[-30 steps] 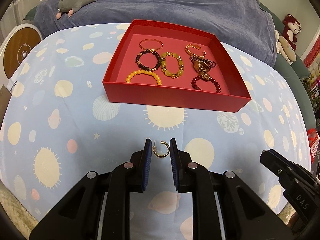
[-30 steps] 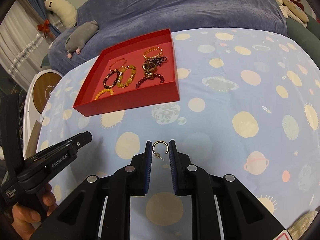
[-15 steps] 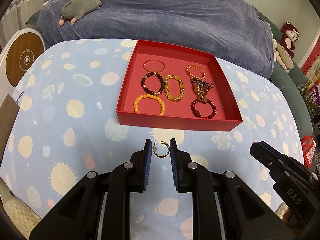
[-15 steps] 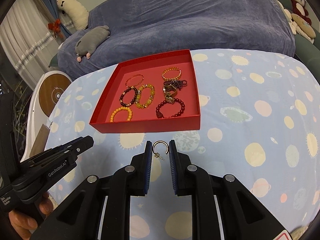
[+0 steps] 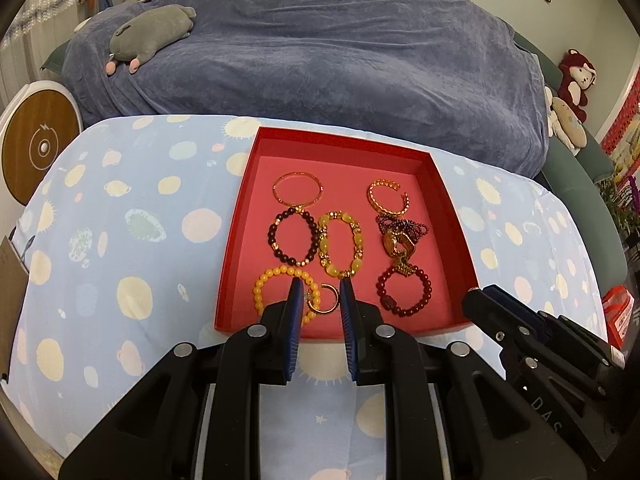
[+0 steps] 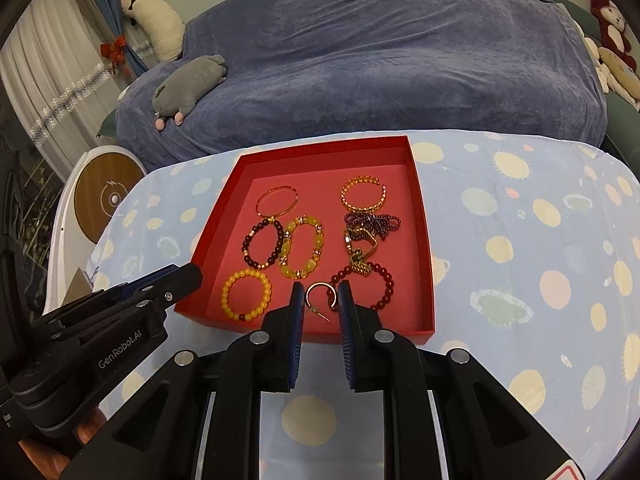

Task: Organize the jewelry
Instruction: 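Lower both earrings into the box beside the gold bangles and open both tools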

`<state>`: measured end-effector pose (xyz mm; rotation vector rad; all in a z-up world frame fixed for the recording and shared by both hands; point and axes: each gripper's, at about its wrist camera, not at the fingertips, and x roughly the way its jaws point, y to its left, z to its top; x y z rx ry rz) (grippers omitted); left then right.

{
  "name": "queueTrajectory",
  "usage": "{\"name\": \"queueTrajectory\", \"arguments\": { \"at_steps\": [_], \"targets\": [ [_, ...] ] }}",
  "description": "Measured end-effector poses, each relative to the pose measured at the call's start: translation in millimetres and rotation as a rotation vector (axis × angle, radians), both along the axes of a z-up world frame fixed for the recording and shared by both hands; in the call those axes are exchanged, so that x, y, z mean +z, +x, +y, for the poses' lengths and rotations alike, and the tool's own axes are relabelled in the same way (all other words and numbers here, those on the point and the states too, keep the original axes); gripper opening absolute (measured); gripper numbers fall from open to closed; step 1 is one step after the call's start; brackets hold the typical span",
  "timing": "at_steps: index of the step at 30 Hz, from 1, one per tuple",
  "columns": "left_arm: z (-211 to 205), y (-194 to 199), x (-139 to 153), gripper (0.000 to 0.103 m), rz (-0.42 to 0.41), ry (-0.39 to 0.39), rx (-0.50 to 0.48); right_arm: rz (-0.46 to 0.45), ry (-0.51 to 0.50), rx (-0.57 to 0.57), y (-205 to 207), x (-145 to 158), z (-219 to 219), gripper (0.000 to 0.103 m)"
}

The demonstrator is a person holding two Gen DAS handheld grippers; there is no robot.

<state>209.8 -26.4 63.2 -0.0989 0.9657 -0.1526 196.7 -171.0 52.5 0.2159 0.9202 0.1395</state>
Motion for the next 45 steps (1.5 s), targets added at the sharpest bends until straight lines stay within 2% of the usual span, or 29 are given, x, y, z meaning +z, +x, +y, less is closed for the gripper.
{"name": "queueTrajectory", "arguments": {
  "at_steps": [18, 45],
  "targets": [
    [-15, 71, -15, 0.018, 0.003, 0.026, -0.005, 0.003, -0.024, -0.013, 84, -11, -12, 0.016],
    [-33, 127, -31, 0.018, 0.019, 0.064, -0.008, 0.039, -0.019, -0.014, 137, -33, -12, 0.016]
  ]
}}
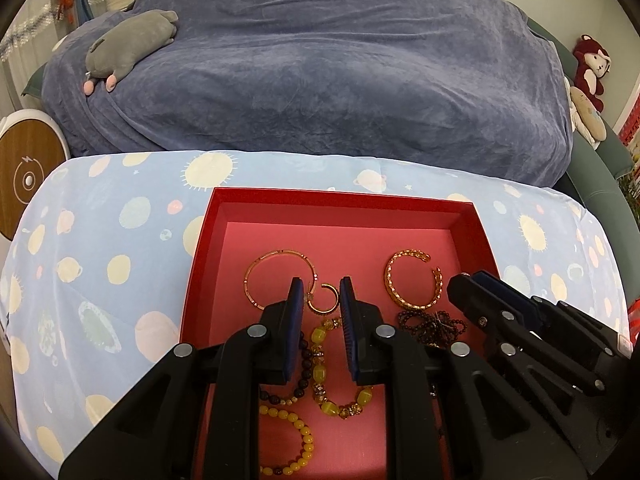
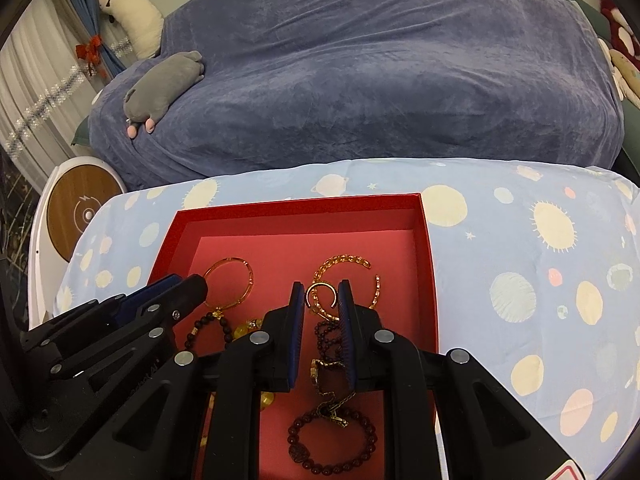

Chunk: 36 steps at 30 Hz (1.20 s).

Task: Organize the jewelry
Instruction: 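Lower both earrings into the box beside the gold bangles and open both tools, then withdraw both open tools from the red box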

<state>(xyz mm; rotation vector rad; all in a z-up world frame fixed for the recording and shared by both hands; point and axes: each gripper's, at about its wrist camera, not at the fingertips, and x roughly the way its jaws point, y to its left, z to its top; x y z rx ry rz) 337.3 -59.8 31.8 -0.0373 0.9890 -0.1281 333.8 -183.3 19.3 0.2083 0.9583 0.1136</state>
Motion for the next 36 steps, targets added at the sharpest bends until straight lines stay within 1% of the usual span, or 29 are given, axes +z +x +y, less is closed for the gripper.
{"name": "queueTrajectory", "arguments": {
  "at_steps": [13, 16, 17, 18, 19, 20, 22, 23, 24, 26, 31, 36],
  "targets": [
    [1, 15, -14, 0.019, 0.041, -0.017, 0.006, 0.02, -0.016, -0.001, 11, -11, 0, 0.016],
    [2, 17, -16, 0.019, 0.046, -0.011, 0.014, 0.019, -0.02, -0.003, 12, -10, 0, 0.017],
    [3, 17, -17, 0.022, 0.047, -0.005, 0.02, 0.012, -0.025, -0.006, 11, -10, 0, 0.019],
    [4, 16, -17, 0.03, 0.048, -0.003, 0.029, 0.011, -0.034, -0.009, 10, -10, 1, 0.023],
    [5, 15, -17, 0.033, 0.047, -0.011, 0.031, 0.01, -0.036, -0.011, 8, -9, 1, 0.03],
    [7, 13, -16, 0.037, 0.045, -0.012, 0.038, 0.009, -0.042, -0.016, 6, -9, 1, 0.032],
    [10, 10, -16, 0.04, 0.047, -0.014, 0.049, 0.009, -0.047, -0.028, 2, -9, -1, 0.039],
    [11, 8, -15, 0.043, 0.047, -0.017, 0.052, 0.011, -0.043, -0.034, -1, -9, -2, 0.04],
    [13, 5, -14, 0.044, 0.046, -0.017, 0.055, 0.013, -0.037, -0.039, -4, -8, -3, 0.043],
    [16, -2, -11, 0.044, 0.041, -0.023, 0.058, 0.012, -0.039, -0.044, -11, -7, -4, 0.044],
    [22, -22, -5, 0.044, 0.039, -0.028, 0.068, 0.015, -0.071, -0.037, -34, -3, 0, 0.045],
    [26, -48, 3, 0.044, 0.036, -0.025, 0.066, 0.012, -0.068, -0.044, -62, 6, 2, 0.045]
  ]
}}
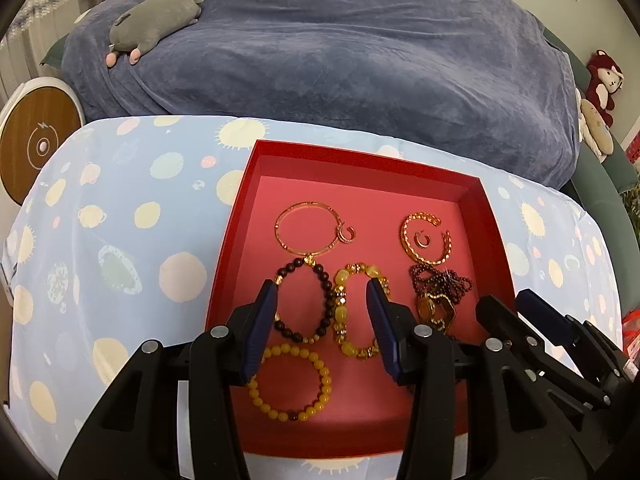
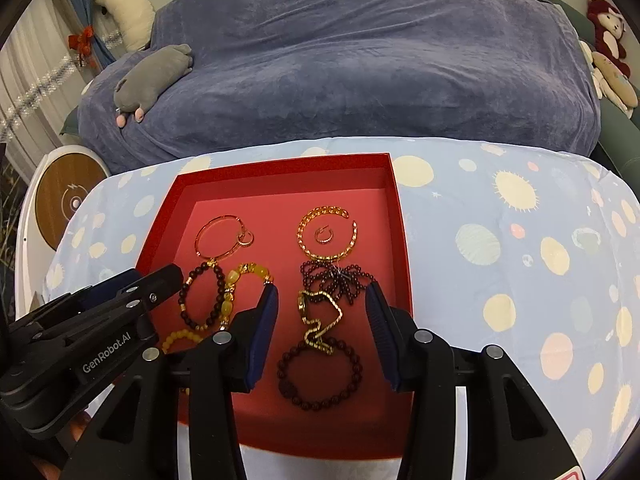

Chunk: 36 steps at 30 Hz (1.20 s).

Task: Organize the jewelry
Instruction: 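Withdraw both open tools from the red box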

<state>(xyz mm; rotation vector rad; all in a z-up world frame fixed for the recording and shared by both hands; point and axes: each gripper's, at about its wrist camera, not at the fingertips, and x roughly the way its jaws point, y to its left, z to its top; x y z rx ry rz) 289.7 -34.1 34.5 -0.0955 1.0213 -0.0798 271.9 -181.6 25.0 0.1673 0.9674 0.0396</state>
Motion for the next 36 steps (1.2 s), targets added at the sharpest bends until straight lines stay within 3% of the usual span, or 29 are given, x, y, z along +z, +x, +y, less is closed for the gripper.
{"name": "queueTrajectory", "arguments": {
  "at_steps": [12, 16, 18, 32, 34, 36],
  "targets": [
    [3, -60, 12, 0.045, -0.007, 0.038, 0.002, 0.009, 0.008, -0.036, -64, 9, 2, 0.048],
    [3, -78, 17, 0.051, -0.016, 0.049, -0.001, 0.0, -0.008, -0.051, -83, 14, 3, 0.057],
    [3, -87, 19, 0.062, -0.026, 0.063, -0.001, -0.009, -0.013, -0.058, -92, 17, 3, 0.061],
    [9, -132, 26, 0.067, -0.034, 0.087, 0.008, -0.024, -0.01, -0.088, -131, 27, 1, 0.074],
    [13, -137, 25, 0.067, -0.029, 0.086, 0.017, -0.027, -0.015, -0.094, -136, 27, 1, 0.082],
    [17, -141, 24, 0.068, -0.025, 0.08, 0.023, -0.027, -0.012, -0.094, -142, 26, 2, 0.084]
  ]
}}
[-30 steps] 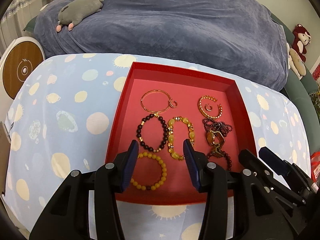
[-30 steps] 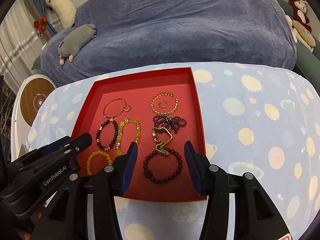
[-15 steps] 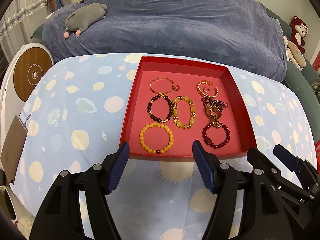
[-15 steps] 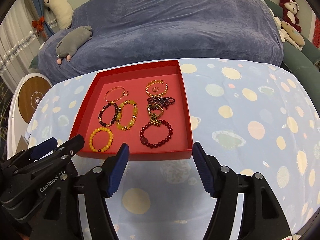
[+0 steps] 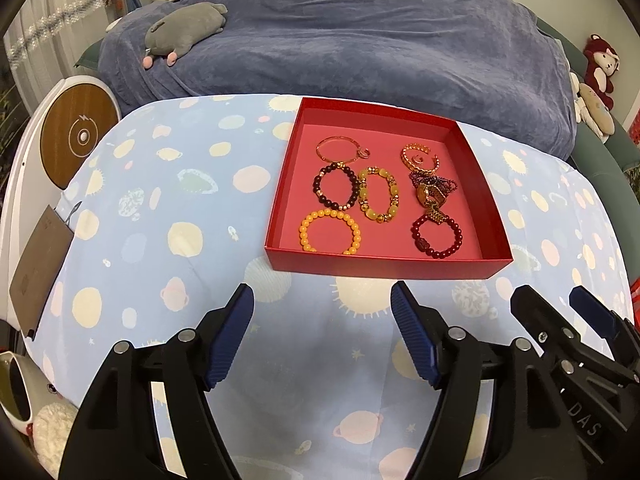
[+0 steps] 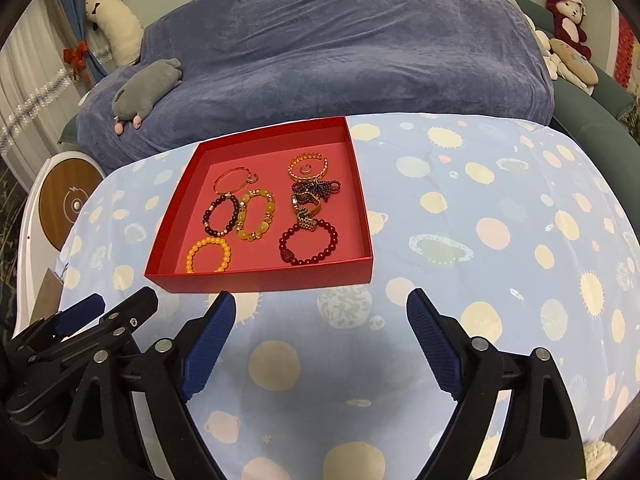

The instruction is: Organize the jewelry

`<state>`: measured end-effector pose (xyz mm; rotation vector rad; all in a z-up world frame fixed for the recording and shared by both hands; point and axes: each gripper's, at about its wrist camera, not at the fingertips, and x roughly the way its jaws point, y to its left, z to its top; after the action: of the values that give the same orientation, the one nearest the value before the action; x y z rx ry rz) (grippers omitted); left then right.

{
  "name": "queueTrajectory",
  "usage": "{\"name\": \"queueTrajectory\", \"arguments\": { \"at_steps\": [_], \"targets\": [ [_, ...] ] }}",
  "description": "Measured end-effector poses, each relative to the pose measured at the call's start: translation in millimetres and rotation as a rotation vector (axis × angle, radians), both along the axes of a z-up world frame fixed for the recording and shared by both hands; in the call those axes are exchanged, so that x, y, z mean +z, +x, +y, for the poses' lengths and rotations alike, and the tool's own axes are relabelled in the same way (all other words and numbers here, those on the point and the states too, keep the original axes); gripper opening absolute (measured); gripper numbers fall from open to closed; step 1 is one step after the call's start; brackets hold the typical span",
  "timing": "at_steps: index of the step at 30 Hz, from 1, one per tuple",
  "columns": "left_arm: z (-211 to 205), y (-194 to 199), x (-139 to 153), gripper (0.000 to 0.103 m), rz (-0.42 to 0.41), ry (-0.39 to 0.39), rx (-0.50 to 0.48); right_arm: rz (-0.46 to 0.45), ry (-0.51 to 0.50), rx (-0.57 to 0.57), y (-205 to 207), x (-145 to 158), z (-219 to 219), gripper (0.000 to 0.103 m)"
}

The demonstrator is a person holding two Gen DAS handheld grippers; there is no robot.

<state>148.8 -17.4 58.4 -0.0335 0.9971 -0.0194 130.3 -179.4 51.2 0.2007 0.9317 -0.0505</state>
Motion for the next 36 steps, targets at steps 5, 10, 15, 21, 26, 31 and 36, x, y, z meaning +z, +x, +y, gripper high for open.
{"name": "queueTrajectory", "arguments": {
  "at_steps": [5, 10, 15, 21, 26, 31, 36],
  "targets": [
    [3, -9, -1, 0.068, 0.001, 0.006, 0.006, 0.008, 0.01, 0.008, -8, -1, 3, 0.085],
    [8, -13, -3, 0.069, 0.007, 0.0, 0.031, 0.04, 0.071, 0.016, -9, -6, 0, 0.096],
    [8, -17, -1, 0.069, -0.004, 0.023, 0.028, -0.001, -0.002, 0.021, -18, -1, 7, 0.096],
    [9, -19, 0, 0.069, -0.003, 0.021, 0.036, -0.007, -0.013, 0.012, -19, 2, 8, 0.096],
    [8, -21, 2, 0.069, -0.007, 0.026, 0.036, -0.016, -0.018, 0.007, -20, 5, 7, 0.096],
    [7, -22, 3, 0.069, -0.008, 0.024, 0.036, -0.021, -0.025, 0.005, -21, 7, 7, 0.096],
    [7, -22, 5, 0.069, -0.011, 0.027, 0.036, -0.024, -0.029, 0.003, -22, 8, 6, 0.096]
  ]
}}
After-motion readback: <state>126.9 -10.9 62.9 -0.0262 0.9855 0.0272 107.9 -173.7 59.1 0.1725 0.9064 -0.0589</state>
